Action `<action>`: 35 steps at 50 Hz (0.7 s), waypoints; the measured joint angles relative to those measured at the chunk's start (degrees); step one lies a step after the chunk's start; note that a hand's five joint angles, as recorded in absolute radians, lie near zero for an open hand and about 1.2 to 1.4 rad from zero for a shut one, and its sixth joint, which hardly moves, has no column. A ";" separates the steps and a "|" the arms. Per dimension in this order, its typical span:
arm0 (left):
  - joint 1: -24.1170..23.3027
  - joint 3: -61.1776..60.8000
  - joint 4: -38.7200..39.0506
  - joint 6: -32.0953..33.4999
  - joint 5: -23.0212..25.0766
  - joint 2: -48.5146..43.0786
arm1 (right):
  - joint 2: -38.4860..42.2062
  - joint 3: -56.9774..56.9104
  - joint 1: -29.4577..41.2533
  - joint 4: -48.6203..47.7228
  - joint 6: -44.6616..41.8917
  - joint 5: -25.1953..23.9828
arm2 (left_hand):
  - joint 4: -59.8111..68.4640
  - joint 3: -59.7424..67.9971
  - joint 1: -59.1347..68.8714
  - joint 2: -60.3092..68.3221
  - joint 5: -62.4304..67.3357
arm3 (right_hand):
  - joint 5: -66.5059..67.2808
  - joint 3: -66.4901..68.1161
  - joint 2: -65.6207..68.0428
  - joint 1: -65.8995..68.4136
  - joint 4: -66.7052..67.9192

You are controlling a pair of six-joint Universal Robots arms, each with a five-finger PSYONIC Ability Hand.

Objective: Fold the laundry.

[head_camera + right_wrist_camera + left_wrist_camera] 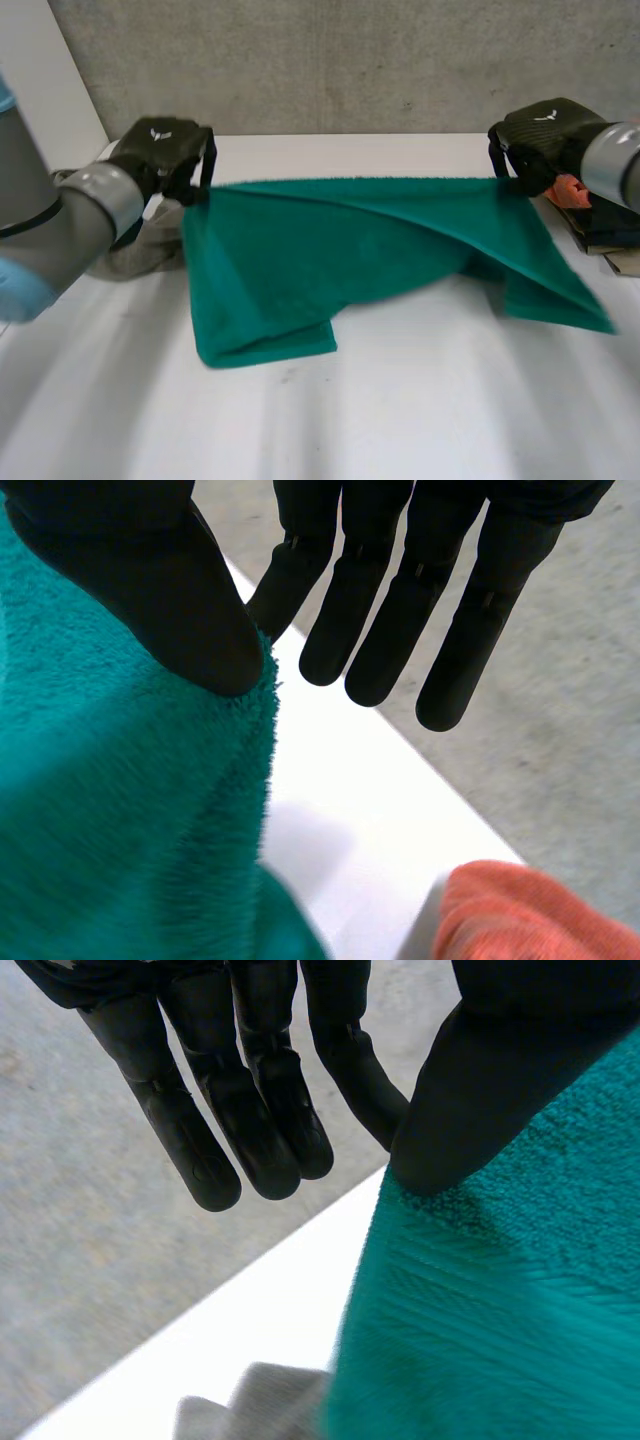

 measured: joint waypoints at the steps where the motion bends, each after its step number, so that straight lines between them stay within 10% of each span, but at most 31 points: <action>1: -0.13 2.19 0.48 0.30 -0.55 -1.41 | 1.50 -1.51 0.28 -1.14 0.37 0.63 | 0.00 0.00 0.00 0.00 0.00 | 0.00 0.00 0.00 0.00 0.00; 16: -3.33 19.42 21.80 -2.70 -7.55 1.65 | 3.91 -17.06 0.53 -37.09 12.78 5.08 | 0.00 0.00 0.00 0.01 0.00 | 1.15 0.08 0.00 0.56 0.03; 28: -3.16 -5.29 25.99 -1.84 -4.88 7.82 | 1.14 -7.88 -0.94 -29.47 11.49 -4.57 | 0.00 0.00 0.00 0.06 0.00 | 1.15 0.08 0.00 0.56 0.04; 35: -3.40 -14.36 27.26 1.24 -4.51 4.98 | 4.02 5.32 0.49 -22.65 6.42 -1.68 | 0.00 0.01 0.00 0.07 0.00 | -33.15 -33.27 -32.86 -30.47 -33.75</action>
